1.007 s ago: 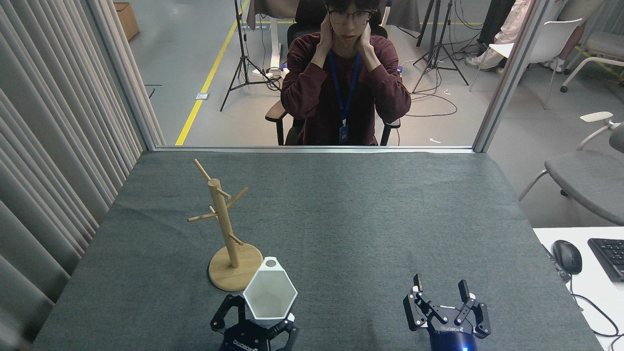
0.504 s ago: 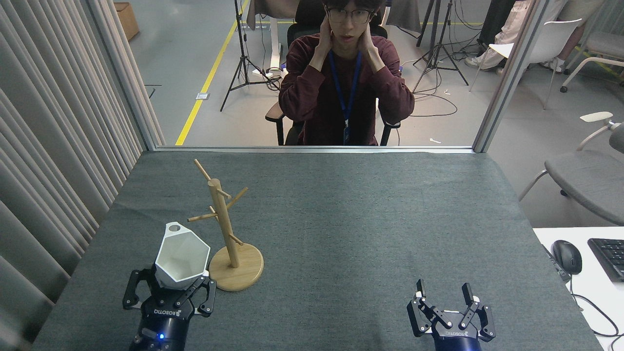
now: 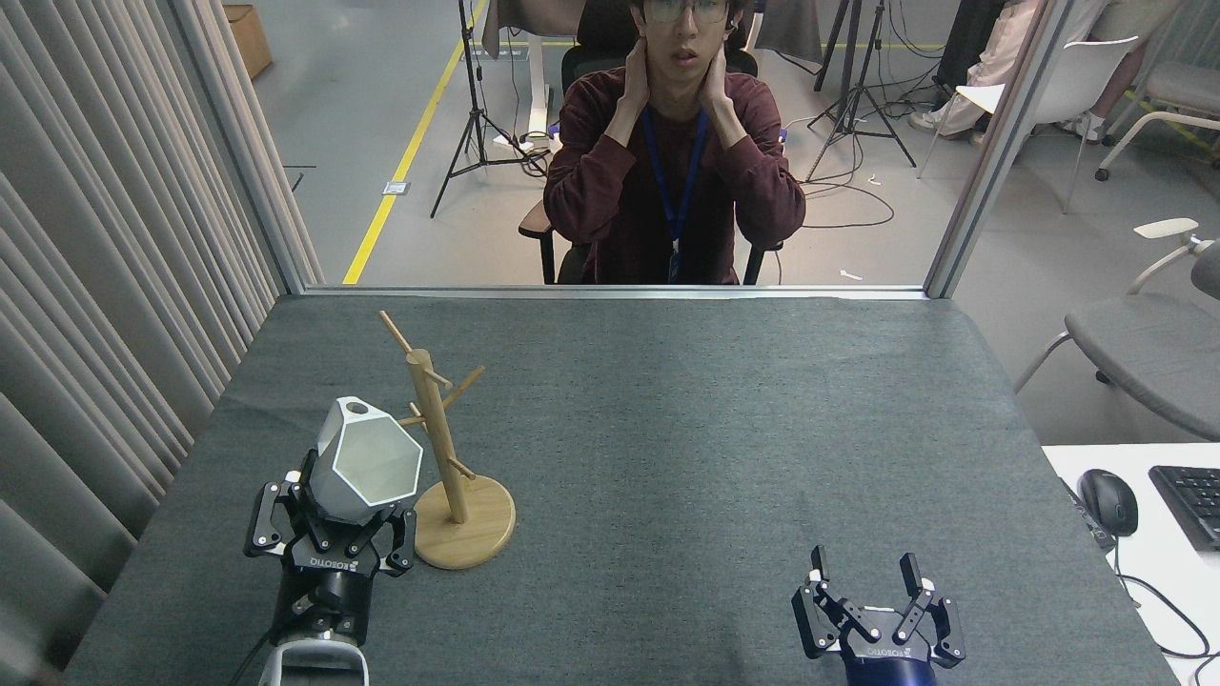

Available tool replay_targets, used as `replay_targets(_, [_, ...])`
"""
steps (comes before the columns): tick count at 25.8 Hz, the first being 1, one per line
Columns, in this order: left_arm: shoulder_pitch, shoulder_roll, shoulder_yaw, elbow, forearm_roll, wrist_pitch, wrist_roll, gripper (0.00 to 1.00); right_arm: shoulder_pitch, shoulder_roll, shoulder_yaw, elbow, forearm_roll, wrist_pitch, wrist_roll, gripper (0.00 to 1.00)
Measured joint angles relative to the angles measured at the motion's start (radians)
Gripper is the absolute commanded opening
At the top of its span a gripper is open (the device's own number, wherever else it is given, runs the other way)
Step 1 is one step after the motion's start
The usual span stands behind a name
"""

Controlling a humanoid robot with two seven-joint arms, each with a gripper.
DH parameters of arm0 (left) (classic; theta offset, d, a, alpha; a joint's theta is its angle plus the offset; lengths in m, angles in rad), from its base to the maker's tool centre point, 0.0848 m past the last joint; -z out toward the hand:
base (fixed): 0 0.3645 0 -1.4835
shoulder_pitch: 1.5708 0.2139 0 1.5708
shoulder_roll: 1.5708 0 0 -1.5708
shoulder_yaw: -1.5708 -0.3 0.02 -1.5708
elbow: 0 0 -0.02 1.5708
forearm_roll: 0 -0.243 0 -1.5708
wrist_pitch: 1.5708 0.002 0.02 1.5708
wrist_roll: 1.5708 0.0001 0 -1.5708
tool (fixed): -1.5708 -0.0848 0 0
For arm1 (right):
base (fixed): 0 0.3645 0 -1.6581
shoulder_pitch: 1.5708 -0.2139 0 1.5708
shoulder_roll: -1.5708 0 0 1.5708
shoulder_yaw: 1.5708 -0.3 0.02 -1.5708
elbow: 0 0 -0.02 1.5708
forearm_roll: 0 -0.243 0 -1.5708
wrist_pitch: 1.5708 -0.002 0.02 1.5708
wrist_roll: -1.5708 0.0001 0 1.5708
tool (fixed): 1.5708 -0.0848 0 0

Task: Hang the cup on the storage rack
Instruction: 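Hook the cup onto a peg of the wooden stand with the left gripper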

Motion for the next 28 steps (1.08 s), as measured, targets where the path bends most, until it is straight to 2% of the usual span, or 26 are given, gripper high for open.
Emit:
replay_targets(4, [-0.010,-0.002,-0.029,0.033,-0.045,0.011,0.004,0.44,-0.001,0.001,0.000,0.000,0.001,0.001,0.000,0.98])
replay_targets(7, [-0.024,-0.003,-0.042,0.061,-0.064,0.019,0.007,0.56,-0.001,0.002,0.000,0.000,0.001,0.002,0.000,0.98])
replay_targets(9, [-0.035,-0.004,-0.048,0.082,-0.072,0.020,0.007,0.60,-0.001,0.003,0.000,0.000,0.001,0.002,0.000,0.98])
replay_targets(19, [-0.080,-0.002,-0.056,0.140,-0.080,0.022,0.008,0.60,-0.002,0.002,0.000,0.001,0.001,0.001,0.000,0.98])
replay_targets(20, [-0.080,-0.001,-0.056,0.141,-0.080,0.022,0.008,0.64,-0.003,0.002,0.000,0.001,0.001,0.001,0.000,0.98])
replay_targets(22, [-0.079,0.001,-0.056,0.141,-0.080,0.022,0.008,1.00,-0.003,0.002,0.000,0.002,0.001,0.001,0.000,0.98])
replay_targets(28, [-0.065,-0.002,-0.058,0.136,-0.076,0.015,0.016,1.00,-0.005,0.001,0.000,0.003,0.001,-0.001,0.000,0.98])
